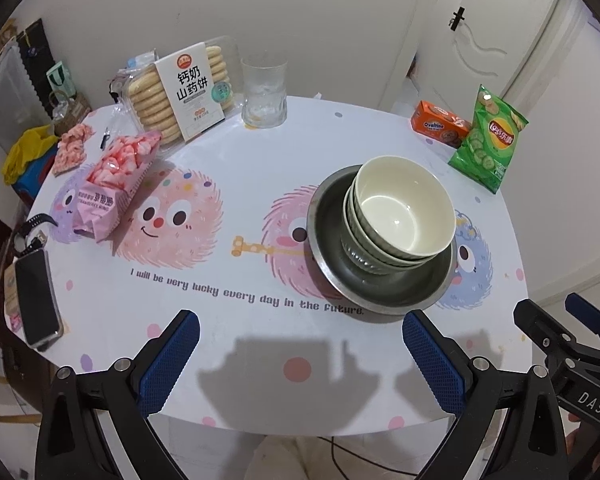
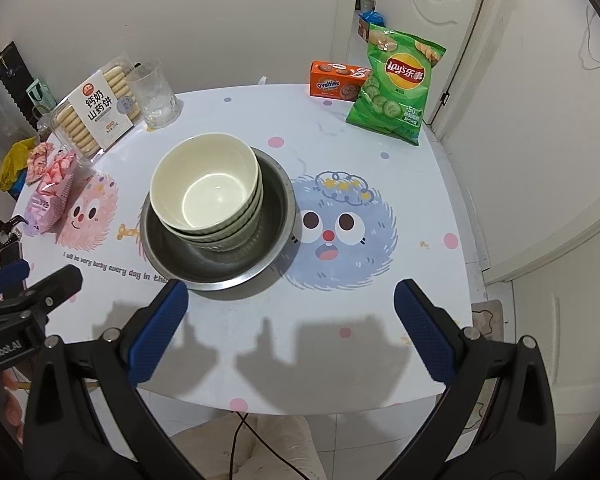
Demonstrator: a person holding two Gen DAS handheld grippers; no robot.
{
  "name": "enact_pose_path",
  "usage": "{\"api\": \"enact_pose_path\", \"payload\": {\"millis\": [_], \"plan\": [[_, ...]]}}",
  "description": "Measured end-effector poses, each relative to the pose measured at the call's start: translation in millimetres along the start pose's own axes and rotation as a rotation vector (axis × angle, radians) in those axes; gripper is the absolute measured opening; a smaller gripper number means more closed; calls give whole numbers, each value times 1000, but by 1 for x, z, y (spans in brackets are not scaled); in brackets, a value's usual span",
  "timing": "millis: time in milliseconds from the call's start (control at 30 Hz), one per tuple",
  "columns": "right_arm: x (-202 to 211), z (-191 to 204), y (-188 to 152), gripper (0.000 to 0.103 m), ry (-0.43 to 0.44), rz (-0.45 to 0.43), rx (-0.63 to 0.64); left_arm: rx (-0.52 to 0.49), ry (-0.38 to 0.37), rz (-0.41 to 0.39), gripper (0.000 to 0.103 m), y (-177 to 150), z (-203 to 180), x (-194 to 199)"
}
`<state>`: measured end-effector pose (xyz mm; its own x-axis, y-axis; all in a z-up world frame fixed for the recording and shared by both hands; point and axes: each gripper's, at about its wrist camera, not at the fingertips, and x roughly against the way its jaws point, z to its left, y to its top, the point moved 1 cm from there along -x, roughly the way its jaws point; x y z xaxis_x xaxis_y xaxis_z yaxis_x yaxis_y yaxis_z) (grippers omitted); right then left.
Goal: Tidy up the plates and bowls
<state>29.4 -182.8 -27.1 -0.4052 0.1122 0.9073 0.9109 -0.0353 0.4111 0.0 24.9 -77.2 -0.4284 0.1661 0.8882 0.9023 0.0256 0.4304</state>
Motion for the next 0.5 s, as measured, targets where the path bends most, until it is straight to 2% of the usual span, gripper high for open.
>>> {"api": "enact_pose_path", "payload": {"millis": [133, 267, 500], "plan": [[2, 1, -1, 102, -2, -5, 2, 8, 14, 21, 103, -2, 1, -2], [2, 2, 0, 102, -1, -3, 1, -17, 41, -19, 103, -2, -2, 4], [3, 3, 0, 102, -4, -9, 5, -16, 23, 1, 103, -2, -3, 1]]}}
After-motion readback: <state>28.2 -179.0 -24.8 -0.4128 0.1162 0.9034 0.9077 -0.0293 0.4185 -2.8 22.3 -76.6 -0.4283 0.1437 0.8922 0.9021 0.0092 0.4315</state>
